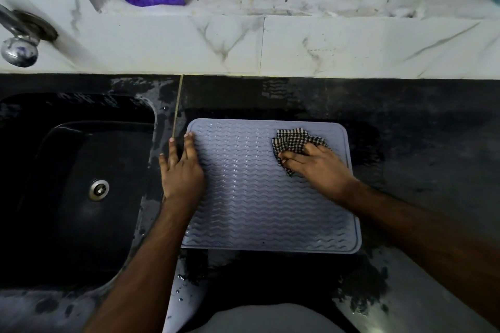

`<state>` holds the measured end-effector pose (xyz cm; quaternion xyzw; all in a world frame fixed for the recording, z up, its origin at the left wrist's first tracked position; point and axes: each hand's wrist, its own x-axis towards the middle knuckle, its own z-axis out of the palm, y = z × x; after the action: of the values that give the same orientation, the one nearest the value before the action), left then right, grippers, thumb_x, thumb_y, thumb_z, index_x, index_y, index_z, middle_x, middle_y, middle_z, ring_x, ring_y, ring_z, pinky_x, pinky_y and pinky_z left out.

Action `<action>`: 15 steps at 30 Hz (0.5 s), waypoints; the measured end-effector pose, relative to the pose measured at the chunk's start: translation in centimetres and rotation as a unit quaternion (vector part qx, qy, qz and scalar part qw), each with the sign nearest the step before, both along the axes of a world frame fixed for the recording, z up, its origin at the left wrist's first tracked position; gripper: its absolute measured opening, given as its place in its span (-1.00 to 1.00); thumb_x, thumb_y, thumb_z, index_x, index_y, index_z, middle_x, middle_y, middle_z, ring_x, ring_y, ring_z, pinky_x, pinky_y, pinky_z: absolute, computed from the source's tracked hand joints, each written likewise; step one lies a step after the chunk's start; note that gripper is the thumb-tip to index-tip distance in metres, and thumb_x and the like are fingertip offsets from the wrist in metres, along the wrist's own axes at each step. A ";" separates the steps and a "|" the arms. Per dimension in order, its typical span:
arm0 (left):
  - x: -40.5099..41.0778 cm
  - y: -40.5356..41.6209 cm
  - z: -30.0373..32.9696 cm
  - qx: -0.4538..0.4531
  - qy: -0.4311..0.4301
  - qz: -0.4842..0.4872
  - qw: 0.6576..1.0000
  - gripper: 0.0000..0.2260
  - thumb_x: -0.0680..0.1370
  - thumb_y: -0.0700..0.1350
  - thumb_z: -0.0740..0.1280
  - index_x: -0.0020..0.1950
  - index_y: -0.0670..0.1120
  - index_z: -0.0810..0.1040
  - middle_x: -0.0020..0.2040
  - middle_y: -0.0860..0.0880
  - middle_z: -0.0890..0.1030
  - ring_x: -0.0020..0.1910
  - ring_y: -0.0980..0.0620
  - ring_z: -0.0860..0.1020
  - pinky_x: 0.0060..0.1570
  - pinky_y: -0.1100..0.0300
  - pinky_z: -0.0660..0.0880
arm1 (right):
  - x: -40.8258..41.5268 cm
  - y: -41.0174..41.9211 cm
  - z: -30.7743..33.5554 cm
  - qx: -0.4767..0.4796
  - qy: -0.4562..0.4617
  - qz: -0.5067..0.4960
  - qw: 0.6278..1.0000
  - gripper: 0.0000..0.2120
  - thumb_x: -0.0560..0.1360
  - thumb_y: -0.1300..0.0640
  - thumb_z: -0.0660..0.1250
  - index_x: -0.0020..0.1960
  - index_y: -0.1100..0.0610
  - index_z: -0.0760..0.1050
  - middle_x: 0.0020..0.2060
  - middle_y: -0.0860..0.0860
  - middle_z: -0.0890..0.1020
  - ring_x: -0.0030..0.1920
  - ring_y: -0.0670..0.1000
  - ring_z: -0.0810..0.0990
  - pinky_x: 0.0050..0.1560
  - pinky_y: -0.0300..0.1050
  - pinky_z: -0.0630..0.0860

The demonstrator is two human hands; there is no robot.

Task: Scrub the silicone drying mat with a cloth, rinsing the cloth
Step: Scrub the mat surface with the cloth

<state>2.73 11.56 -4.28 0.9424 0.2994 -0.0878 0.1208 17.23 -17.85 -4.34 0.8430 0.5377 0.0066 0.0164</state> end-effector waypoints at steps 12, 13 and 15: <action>0.1 -0.5 -0.6 0.017 -0.010 0.003 1.000 -0.38 0.64 -0.26 -0.01 0.66 -0.11 -0.21 0.67 0.00 0.06 0.64 -0.12 -0.17 0.56 -0.21 -0.11 | 0.7 -4.5 0.9 0.050 -0.005 -0.030 0.998 -0.56 0.44 0.22 0.49 0.29 0.04 0.54 0.20 -0.12 0.64 -0.05 0.07 0.46 -0.14 -0.03 0.49; 0.1 -0.5 -0.6 0.017 -0.013 0.003 1.000 -0.37 0.63 -0.26 0.00 0.66 -0.11 -0.21 0.67 0.00 0.05 0.64 -0.11 -0.17 0.56 -0.21 -0.11 | 0.8 -4.8 1.1 0.057 0.000 -0.034 0.998 -0.57 0.43 0.23 0.51 0.27 0.07 0.56 0.14 -0.10 0.67 -0.07 0.09 0.49 -0.16 -0.02 0.51; 0.0 -0.6 -0.6 0.020 -0.015 0.000 1.000 -0.37 0.63 -0.27 0.00 0.66 -0.11 -0.21 0.67 0.00 0.06 0.64 -0.11 -0.18 0.56 -0.20 -0.11 | 0.7 -5.2 1.7 0.062 0.004 -0.043 0.997 -0.57 0.38 0.24 0.55 0.23 0.10 0.60 0.00 -0.06 0.70 -0.11 0.12 0.54 -0.20 -0.02 0.53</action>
<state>2.76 10.95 -4.86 0.9458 0.2995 -0.0674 0.1063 17.98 -23.00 -2.68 0.8648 0.4994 0.0361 -0.0373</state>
